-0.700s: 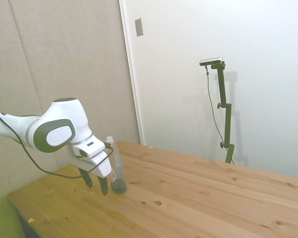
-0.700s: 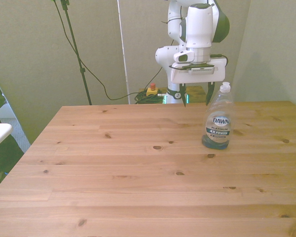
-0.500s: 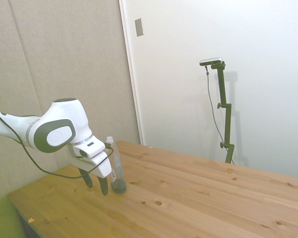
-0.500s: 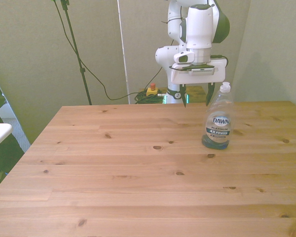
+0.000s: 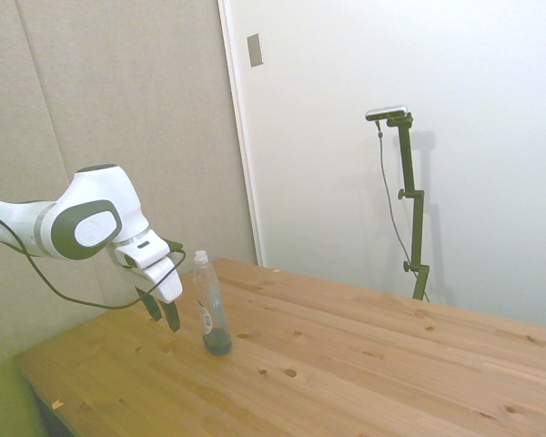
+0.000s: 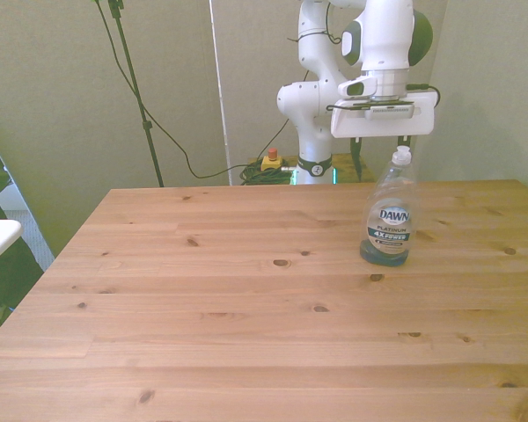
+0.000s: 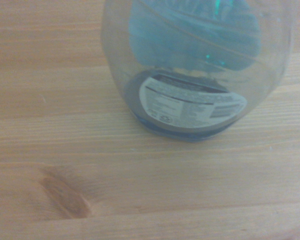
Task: Knock down the dish soap
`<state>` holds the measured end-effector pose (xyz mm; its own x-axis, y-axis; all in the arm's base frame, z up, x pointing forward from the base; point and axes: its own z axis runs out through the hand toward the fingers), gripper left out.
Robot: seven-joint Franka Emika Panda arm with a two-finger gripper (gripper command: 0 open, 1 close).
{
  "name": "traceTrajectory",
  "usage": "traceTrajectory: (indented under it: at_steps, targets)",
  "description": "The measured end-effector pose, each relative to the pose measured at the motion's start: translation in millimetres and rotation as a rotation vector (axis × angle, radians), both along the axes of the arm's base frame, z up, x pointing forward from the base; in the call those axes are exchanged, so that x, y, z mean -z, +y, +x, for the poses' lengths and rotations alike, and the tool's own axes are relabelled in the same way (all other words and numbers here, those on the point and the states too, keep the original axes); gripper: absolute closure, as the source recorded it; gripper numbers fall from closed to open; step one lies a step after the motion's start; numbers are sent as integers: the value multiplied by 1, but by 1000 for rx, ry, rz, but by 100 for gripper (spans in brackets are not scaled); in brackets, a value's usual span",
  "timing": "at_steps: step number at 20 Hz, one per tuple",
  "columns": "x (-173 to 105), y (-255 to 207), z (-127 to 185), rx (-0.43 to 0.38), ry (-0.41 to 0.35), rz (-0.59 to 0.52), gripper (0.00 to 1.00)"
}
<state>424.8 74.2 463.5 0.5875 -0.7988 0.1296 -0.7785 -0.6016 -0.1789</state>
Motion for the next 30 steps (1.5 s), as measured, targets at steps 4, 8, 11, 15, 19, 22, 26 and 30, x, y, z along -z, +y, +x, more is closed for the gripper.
traceTrajectory:
  at_steps: [4,8,11,15,19,22,26,30]
  targets:
    - [-6,9,11,49,-17,17,100]
    - [-10,10,22,83,-25,26,100]
    - [-11,8,29,106,-28,27,100]
    - [-11,6,39,122,-29,15,100]
    - [-14,4,55,135,-41,-8,100]
    - [-13,-6,81,159,-48,-21,100]
    - [-16,-28,125,200,-70,-35,100]
    - [-18,-51,163,231,-96,-39,100]
